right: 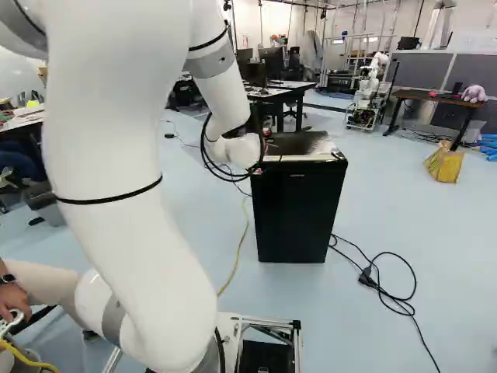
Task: Grab a drink from the fridge
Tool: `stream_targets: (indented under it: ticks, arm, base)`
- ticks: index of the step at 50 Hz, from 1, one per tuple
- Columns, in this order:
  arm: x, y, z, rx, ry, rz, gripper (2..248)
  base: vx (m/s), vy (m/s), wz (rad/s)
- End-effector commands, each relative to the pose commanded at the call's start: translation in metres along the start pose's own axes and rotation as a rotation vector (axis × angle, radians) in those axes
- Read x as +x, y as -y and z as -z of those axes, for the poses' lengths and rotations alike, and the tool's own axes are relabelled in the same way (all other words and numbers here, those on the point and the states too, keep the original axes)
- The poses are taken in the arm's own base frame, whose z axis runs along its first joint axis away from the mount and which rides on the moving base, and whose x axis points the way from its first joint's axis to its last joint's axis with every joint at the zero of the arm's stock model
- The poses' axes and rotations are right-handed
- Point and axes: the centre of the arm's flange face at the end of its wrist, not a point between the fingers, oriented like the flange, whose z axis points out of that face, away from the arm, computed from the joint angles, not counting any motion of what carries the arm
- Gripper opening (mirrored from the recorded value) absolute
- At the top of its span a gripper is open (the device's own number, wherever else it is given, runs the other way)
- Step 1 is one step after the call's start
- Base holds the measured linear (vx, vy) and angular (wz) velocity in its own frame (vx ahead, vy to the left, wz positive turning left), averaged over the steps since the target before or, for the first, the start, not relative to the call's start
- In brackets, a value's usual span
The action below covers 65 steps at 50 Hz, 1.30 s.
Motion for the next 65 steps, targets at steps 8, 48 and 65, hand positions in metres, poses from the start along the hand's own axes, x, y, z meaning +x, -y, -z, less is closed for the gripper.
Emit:
stream_targets:
  ticks: [8, 48, 65]
  arm:
    - [-0.011, 0.018, 0.027, 0.006, 0.015, 0.007, 95]
    - [-0.069, 0.067, 0.138, 0.027, 0.078, 0.044, 95]
    - [-0.088, 0.074, 0.167, 0.032, 0.096, 0.056, 95]
  base:
    - [0.000, 0.000, 0.000]
    - [0.000, 0.000, 0.000]
    - [0.000, 0.000, 0.000]
